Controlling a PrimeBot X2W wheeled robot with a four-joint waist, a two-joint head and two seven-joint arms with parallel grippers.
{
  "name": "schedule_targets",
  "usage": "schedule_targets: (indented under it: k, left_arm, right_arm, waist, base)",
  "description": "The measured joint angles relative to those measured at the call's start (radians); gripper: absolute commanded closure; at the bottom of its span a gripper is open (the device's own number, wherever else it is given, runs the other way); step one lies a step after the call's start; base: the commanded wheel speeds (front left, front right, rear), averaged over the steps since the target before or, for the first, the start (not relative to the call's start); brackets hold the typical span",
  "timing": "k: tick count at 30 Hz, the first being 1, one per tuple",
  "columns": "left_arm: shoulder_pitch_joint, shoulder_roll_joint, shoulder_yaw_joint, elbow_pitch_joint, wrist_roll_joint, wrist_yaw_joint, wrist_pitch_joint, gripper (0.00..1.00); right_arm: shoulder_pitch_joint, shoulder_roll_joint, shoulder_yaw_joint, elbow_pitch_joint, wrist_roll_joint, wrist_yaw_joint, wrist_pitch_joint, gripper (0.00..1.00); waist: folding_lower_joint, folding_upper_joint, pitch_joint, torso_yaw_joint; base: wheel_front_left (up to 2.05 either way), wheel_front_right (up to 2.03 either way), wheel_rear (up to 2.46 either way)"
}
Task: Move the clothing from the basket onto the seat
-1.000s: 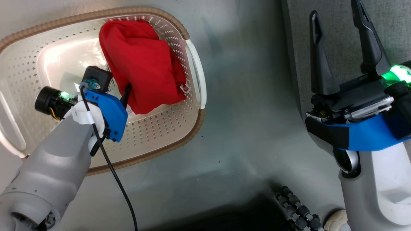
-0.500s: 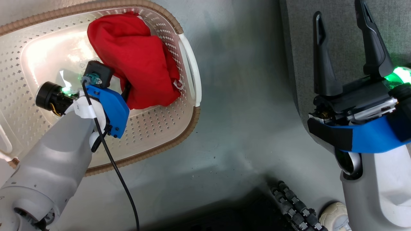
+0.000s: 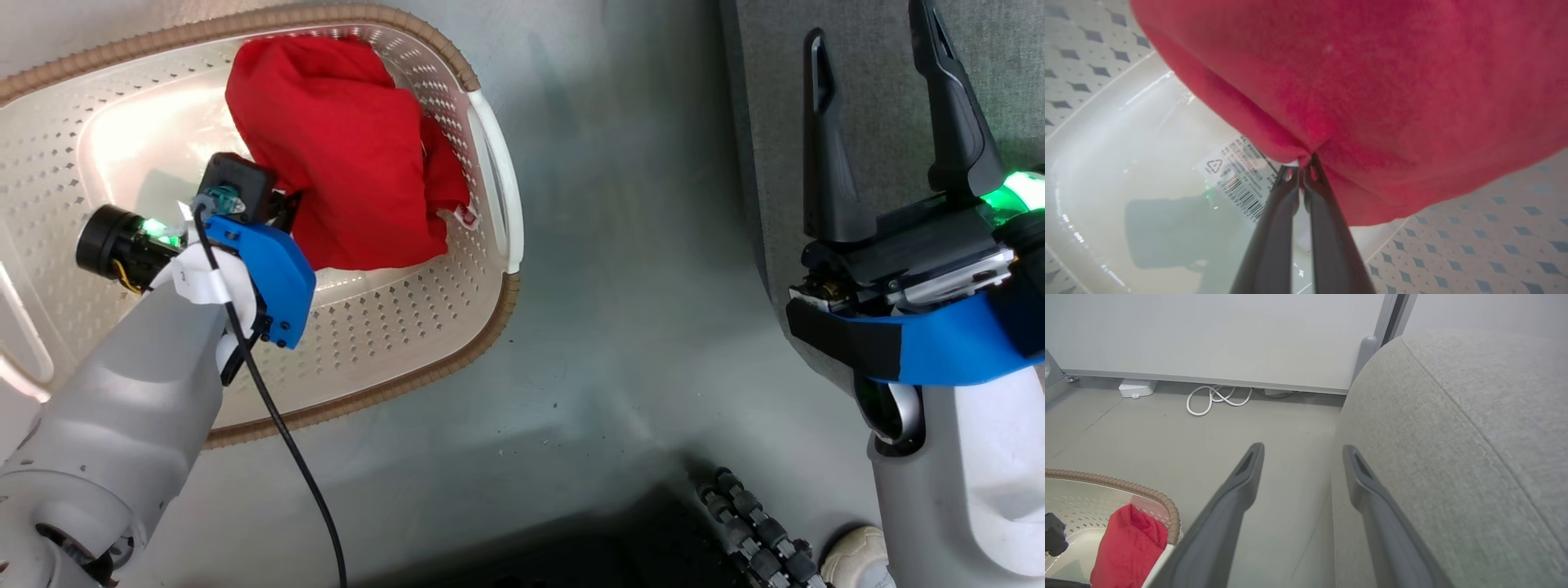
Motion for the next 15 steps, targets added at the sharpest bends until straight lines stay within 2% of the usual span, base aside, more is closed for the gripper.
schedule_targets:
  k: [9,15]
  left_arm:
    - [0.000,-0.014,0.024,-0.004,-0.073,0.000,-0.078,1.00]
    - [0.000,-0.017,0.021,-0.053,-0.069,0.000,-0.105,1.00]
  right_arm:
    - [0.000,0.000,-0.008,0.016,-0.005,0.000,0.000,0.00]
    - [0.000,0.000,-0.021,0.027,-0.009,0.000,0.000,0.00]
  waist:
    - [-0.0001,0.0000,-0.031,0.024]
    - [-0.0001,0.0000,-0.073,0.050]
  base:
    - [0.00,0.00,0.00]
    - [0.00,0.00,0.00]
